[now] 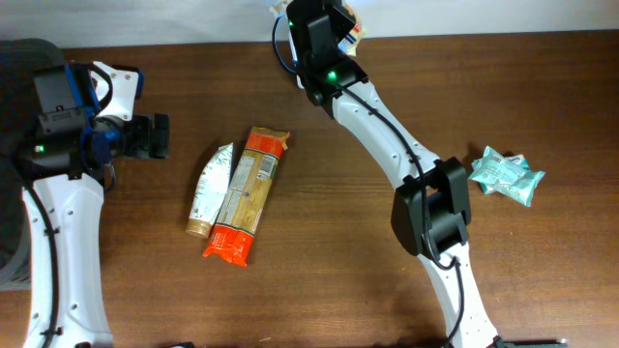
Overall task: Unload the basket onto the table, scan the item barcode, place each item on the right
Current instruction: 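Carry the white bag right and drop it beside the tissue packs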
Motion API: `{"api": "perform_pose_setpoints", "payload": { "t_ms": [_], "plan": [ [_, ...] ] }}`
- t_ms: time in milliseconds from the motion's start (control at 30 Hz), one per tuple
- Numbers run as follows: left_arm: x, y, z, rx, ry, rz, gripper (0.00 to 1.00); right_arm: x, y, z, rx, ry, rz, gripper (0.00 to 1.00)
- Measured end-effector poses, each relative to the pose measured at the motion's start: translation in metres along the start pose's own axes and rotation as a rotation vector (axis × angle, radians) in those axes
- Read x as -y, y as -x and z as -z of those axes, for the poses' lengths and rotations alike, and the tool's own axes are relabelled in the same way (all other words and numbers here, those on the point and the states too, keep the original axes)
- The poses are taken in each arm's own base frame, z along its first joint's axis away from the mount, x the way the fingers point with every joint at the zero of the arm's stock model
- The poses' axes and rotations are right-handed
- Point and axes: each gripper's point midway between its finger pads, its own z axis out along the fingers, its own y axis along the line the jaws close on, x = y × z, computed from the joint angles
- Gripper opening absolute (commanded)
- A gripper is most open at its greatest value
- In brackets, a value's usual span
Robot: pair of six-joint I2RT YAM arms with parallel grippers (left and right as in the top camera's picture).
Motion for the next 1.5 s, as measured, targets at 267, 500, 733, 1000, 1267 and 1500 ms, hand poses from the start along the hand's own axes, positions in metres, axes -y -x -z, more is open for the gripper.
{"api": "perform_pose_setpoints", "payload": {
  "t_ms": [267,500,733,1000,1267,1500],
  "plan": [
    [0.000,0.000,0.000,0.000,0.000,0.000,0.99,-0.016,-0.015,0.007,-0.055,0.098,-0.040,0.04],
    [0.000,-0.001,0.000,-0.003,-0.001,0.000,0.99,0.095,-0.008,0.141,-0.065,0.404,-0.460,0.04],
    [0.000,0.000,0.000,0.000,0.000,0.000,0.99,0.151,-0.140,0.228,-0.473,0.735,-0.848,0.04],
    [0.000,0.000,0.000,0.000,0.000,0.000,0.99,0.130,-0.271,0.178,-0.924,0.768,-0.947,0.04],
    [0.000,0.000,0.000,0.000,0.000,0.000,0.99,0.085,-0.334,0.140,-1.170,0.735,-0.818,0.05],
    [0.000,0.000,0.000,0.000,0.000,0.000,0.99,0.111,-0.378,0.137,-1.254,0.585,-0.811,0.63]
  ]
}}
